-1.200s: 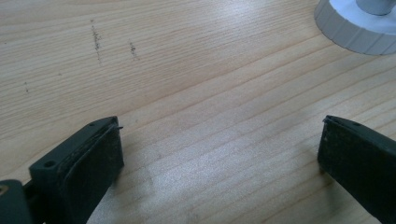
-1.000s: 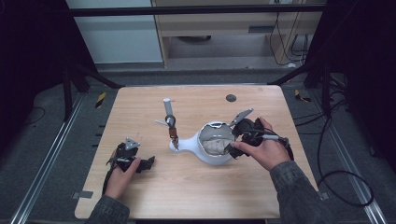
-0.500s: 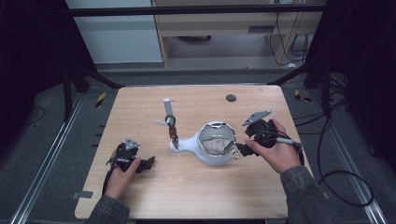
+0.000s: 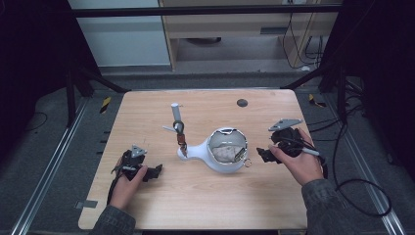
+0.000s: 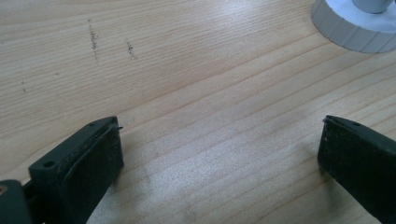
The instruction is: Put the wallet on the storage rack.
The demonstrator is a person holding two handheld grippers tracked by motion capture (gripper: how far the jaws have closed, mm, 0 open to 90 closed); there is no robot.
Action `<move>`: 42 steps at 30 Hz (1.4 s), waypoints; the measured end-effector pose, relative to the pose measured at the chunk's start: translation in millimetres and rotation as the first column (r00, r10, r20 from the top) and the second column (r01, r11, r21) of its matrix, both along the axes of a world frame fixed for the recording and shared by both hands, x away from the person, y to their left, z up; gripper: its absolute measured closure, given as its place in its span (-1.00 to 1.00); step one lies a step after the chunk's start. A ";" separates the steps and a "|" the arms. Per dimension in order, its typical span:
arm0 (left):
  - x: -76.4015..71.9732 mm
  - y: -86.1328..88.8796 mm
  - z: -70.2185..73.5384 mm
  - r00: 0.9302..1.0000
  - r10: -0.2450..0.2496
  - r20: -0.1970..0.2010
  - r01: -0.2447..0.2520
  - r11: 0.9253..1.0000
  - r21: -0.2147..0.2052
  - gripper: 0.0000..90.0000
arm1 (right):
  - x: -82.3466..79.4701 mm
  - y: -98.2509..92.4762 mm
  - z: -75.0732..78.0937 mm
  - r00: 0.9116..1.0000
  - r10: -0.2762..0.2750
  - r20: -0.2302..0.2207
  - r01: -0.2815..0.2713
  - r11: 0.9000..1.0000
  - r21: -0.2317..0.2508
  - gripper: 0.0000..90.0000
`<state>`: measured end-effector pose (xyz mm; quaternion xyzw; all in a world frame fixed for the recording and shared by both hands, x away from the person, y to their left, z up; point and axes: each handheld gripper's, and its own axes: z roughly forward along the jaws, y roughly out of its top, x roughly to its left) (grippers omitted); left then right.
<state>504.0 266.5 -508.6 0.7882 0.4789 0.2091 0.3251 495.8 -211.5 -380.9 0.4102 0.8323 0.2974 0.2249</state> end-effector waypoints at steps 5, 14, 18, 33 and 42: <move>0.0 0.0 0.0 1.000 0.000 0.000 0.000 1.000 -0.001 -1.00 | -0.1 -8.1 -9.4 1.000 -0.025 -0.004 0.025 0.999 0.023 -0.81; -0.1 -0.1 0.0 1.000 0.001 -0.001 -0.001 1.000 -0.001 -1.00 | -2.3 -19.6 -27.6 0.998 -0.055 -0.032 0.057 0.996 0.069 -0.91; -0.2 -0.1 0.0 1.000 0.002 -0.001 -0.002 1.000 -0.001 -1.00 | -3.6 -25.5 -36.6 0.997 -0.071 -0.038 0.074 0.994 0.080 -0.91; -0.4 -0.3 0.0 1.000 0.005 0.000 -0.005 1.000 -0.001 -1.00 | -7.9 -37.9 -75.7 0.987 -0.125 -0.100 0.136 0.985 0.108 -0.88; -0.4 -0.3 0.0 1.000 0.005 -0.001 -0.005 1.000 -0.001 -1.00 | -3.5 -38.2 -95.8 0.981 -0.153 -0.122 0.169 0.976 0.139 -0.88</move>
